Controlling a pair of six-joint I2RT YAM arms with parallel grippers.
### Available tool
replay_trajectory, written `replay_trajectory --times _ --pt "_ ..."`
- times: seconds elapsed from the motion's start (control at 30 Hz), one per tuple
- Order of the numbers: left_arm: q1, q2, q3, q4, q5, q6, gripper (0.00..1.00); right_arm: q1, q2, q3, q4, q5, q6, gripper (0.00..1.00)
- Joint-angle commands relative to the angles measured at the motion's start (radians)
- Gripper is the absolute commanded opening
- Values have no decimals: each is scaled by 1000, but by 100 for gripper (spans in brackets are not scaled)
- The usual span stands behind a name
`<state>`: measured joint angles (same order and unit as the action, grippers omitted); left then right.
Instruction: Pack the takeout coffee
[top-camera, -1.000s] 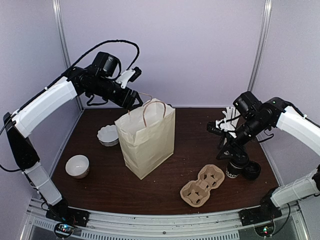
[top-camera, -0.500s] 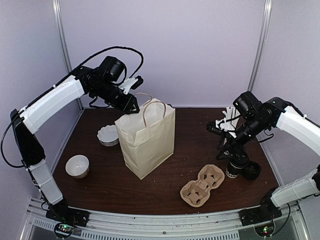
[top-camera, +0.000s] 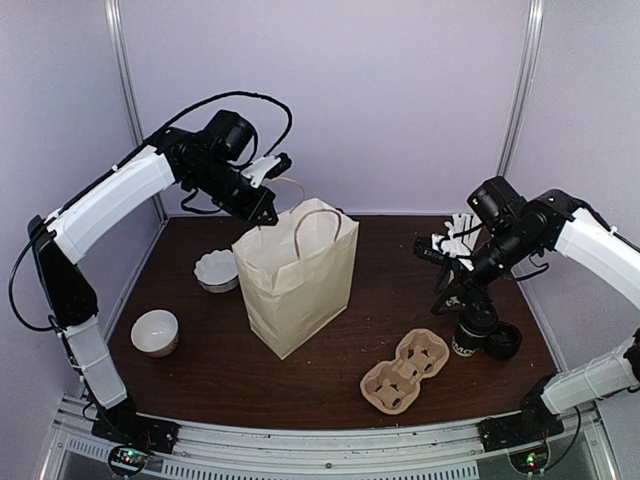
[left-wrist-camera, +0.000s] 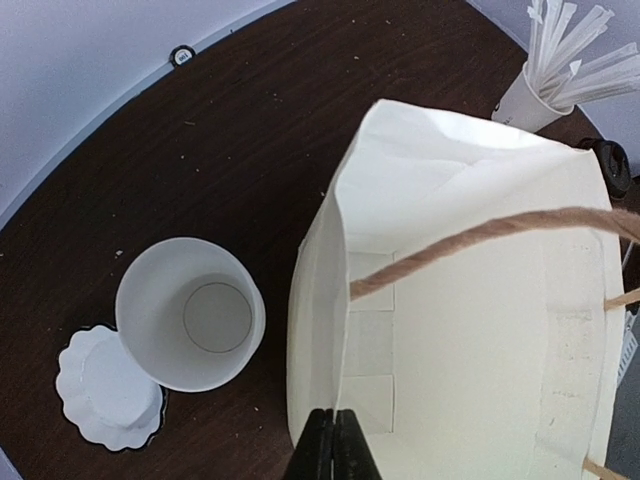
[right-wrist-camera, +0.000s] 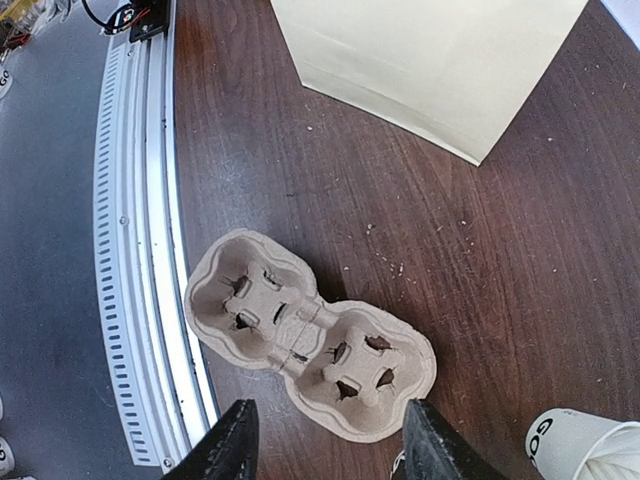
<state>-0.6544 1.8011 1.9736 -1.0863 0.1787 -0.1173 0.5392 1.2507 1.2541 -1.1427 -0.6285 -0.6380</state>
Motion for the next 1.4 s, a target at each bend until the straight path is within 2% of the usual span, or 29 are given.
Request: replay_trajectory --times 0.0,0.2,0.37,0.4,0.47,0.5,0.57,0.63,0.73,0.83,0.97,1.07,1.23,1.37 --pt "2 -7 39 -29 40 49 0 14 6 36 -43 -22 -74 55" --pt "2 -21 67 -79 164 171 0 28 11 53 -69 -6 -177 61" --pt "2 -31 81 -121 349 262 0 29 16 123 -36 43 -155 65" --pt "2 -40 78 -123 381 273 0 30 18 139 -16 66 -125 70" --pt "2 -60 74 -131 396 298 0 27 16 147 51 136 -34 92" --pt "2 -69 73 -135 385 312 0 24 18 133 113 171 0 98" --pt "2 -83 70 -137 355 342 0 19 34 112 135 177 -17 100" --pt "1 -91 67 -137 309 370 0 19 66 109 101 115 -88 100" --pt "-5 -115 35 -131 279 404 0 33 110 124 14 44 -210 88" --pt "-23 -146 -16 -123 246 430 0 70 124 102 -27 41 -343 75" --pt "-30 -183 -78 -121 235 469 0 150 133 29 -26 97 -501 68" --pt "-30 -205 -112 -118 262 487 0 238 178 -6 -27 189 -578 59" --pt "-30 -199 -130 -118 290 475 0 321 260 -90 42 333 -651 53" --pt "-30 -196 -139 -118 295 469 0 334 284 -126 87 341 -657 54"
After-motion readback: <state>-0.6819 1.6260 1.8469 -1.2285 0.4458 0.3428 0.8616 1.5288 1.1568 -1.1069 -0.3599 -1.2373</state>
